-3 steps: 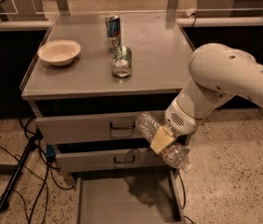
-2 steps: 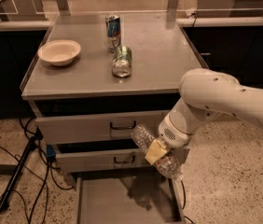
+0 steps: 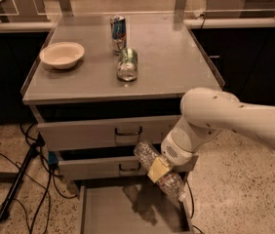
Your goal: Place water bottle into bottom drawer
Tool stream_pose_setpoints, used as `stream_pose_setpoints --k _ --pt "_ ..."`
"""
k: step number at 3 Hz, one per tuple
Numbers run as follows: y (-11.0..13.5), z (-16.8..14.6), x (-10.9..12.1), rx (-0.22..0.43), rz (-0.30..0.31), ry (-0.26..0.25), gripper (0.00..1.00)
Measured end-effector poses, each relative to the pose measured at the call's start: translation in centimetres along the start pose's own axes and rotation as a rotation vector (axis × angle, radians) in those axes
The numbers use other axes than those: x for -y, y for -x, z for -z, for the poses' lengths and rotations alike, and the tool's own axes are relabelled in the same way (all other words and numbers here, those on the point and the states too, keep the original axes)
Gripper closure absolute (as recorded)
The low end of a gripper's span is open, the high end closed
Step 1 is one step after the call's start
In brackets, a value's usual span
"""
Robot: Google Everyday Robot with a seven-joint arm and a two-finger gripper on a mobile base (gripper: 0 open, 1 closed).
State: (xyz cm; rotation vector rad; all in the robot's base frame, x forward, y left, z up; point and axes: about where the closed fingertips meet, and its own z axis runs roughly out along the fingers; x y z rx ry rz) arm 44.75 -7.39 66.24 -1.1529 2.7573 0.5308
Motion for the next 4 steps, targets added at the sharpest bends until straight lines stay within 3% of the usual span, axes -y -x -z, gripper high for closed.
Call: stream_pose_setpoints --k 2,3,4 --pt "0.6 -7.8 0.1 0.003 -0.007 0.035 1.00" --pt "0.6 -7.8 0.1 0.003 -0.007 0.035 1.00" --pt "-0.2 -9.9 -0.2 -0.006 -0.026 0.057 1.00"
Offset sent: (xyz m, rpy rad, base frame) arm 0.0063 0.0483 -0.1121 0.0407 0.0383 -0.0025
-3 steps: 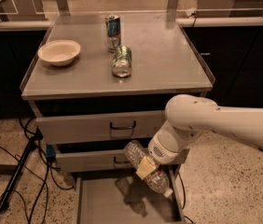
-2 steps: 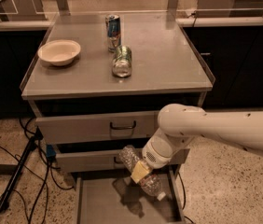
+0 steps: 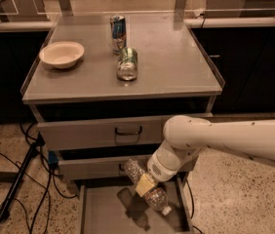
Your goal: Place water bottle into bottom drawer
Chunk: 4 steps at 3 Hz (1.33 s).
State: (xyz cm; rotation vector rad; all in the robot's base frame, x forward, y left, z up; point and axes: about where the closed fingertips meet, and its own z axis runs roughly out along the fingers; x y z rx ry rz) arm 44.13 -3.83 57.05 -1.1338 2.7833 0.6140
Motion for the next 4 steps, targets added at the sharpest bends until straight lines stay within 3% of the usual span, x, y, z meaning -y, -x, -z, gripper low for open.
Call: stream_pose_setpoints --k 1,2,4 --pt "-1.3 -7.2 0.6 -0.051 0.004 0.008 1.00" --pt "-1.4 -7.5 0.5 -0.053 0.001 0.012 1.00" --pt "-1.5 -12.1 1.0 0.021 -0.068 0.040 1.00"
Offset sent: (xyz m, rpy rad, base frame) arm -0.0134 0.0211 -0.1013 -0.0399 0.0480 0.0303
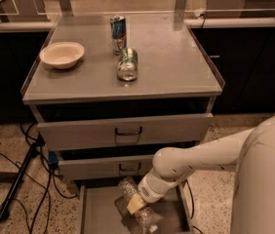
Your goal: Place water bottle into bottom drawer
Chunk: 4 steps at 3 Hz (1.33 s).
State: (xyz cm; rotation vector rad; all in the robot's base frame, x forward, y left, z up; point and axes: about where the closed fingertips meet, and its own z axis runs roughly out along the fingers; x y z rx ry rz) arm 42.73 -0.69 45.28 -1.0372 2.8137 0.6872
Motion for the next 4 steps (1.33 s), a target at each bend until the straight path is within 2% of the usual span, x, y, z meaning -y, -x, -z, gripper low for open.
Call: stream_pose_setpoints --k 1,2,4 --pt "-0.3 -4.9 1.6 0.014 -0.048 0.037 1.00" --pt "-0.5 -5.1 1.6 0.011 -0.050 0.040 1.00" --pt "-0.6 -8.8 2.8 -0.020 -0.061 0.002 1.00"
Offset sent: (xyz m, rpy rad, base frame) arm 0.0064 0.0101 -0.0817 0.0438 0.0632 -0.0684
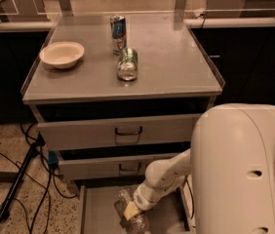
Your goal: Place water bottle into bottom drawer
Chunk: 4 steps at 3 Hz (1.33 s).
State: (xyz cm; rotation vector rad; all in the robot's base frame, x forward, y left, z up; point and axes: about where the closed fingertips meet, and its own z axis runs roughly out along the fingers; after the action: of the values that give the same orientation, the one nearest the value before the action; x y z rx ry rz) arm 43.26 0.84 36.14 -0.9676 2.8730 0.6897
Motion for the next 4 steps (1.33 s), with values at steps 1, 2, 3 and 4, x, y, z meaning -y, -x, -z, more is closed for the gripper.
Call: stream_pose_setpoints --k 1,2,3,4 --pt "0.9 -3.2 1.1 0.017 0.003 0.003 1.00" --pt "0.8 -3.5 1.2 0.012 -0.007 0.005 1.00" --pt "0.5 -4.6 1.6 -0.002 -0.039 0.013 1.00" --pt "1.5 -6.4 1.8 0.003 -0.050 0.004 1.00"
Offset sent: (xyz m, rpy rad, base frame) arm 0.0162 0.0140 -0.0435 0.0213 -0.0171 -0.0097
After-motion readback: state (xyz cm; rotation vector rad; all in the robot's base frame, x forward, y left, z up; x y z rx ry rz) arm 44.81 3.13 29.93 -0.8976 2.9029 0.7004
